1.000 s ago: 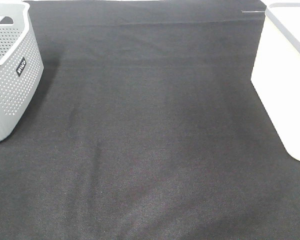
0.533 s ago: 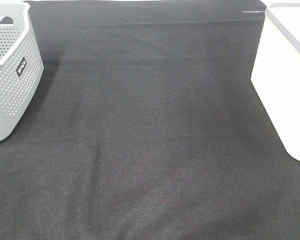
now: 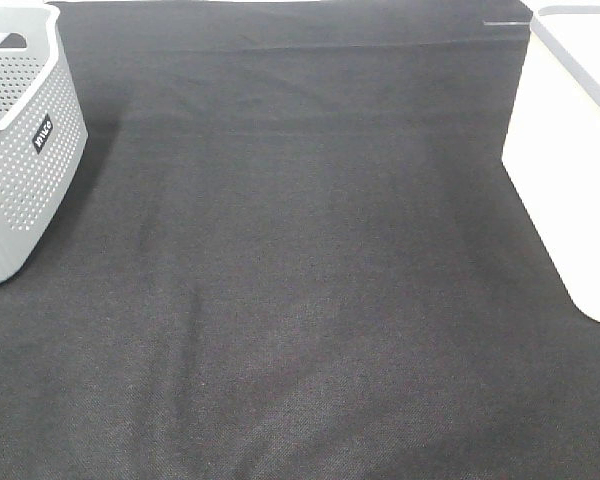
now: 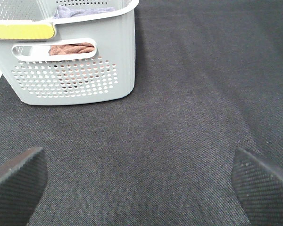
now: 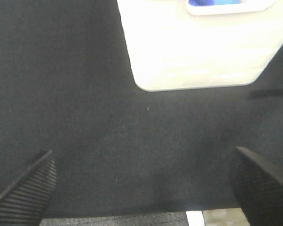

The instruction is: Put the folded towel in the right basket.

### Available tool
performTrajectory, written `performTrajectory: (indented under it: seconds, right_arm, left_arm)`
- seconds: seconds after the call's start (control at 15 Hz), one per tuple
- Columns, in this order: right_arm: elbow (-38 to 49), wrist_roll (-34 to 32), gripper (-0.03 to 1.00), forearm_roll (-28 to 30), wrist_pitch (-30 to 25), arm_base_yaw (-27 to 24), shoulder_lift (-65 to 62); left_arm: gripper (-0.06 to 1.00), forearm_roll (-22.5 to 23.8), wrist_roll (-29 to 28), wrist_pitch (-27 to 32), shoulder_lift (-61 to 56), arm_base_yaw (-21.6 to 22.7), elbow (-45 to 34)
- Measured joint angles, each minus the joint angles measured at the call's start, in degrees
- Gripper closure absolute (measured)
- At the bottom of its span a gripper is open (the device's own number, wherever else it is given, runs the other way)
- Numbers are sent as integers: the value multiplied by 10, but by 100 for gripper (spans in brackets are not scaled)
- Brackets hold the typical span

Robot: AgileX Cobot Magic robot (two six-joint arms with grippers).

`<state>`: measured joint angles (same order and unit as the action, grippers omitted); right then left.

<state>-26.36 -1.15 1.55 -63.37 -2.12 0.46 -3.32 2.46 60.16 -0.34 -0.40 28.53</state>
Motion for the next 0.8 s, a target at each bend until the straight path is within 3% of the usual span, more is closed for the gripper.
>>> performTrajectory:
  seconds: [0.8]
  right_arm:
    - [2, 5, 0, -23, 1, 0, -7]
  left_arm:
    - [-4, 0, 0, 0, 0, 0, 0]
